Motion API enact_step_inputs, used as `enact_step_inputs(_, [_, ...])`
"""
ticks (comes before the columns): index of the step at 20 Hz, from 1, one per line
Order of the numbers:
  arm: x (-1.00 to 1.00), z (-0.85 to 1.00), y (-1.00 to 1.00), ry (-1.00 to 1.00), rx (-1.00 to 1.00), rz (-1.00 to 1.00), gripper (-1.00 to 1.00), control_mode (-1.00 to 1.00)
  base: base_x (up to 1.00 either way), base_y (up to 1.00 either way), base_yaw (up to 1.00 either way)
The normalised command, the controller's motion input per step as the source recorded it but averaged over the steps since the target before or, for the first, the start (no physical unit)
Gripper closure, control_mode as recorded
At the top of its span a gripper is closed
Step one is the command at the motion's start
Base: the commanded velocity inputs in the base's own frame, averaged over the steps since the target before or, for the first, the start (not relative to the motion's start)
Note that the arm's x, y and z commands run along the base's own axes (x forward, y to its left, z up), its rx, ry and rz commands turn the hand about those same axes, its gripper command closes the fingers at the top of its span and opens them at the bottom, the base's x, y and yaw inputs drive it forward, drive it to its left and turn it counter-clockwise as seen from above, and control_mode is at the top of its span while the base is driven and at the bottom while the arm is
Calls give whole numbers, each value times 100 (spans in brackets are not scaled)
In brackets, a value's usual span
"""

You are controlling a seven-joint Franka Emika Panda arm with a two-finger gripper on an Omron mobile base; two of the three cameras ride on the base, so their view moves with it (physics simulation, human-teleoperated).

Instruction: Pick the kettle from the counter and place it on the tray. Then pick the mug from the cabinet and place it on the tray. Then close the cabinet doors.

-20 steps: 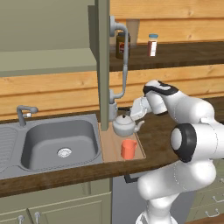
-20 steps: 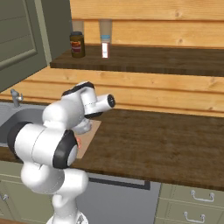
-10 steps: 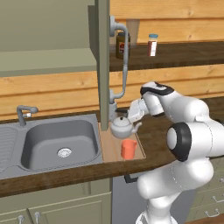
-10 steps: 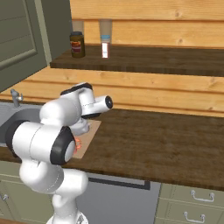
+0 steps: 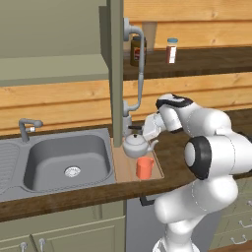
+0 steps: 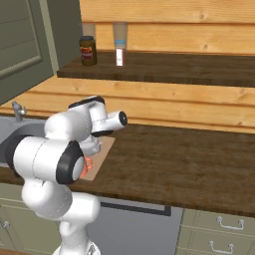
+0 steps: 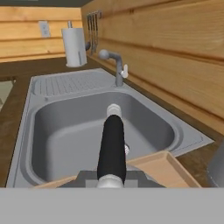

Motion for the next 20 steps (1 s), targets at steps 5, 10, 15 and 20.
enact_step_inputs(5, [0, -12, 0, 0, 0, 2, 100, -100, 0, 0, 0])
enact_step_inputs(10, [0, -16, 0, 0, 0, 1, 100, -100, 0, 0, 0])
enact_step_inputs(15, [0, -17, 0, 0, 0, 1, 100, -100, 0, 0, 0])
enact_step_inputs(20, [0, -10, 0, 0, 0, 0, -100, -100, 0, 0, 0])
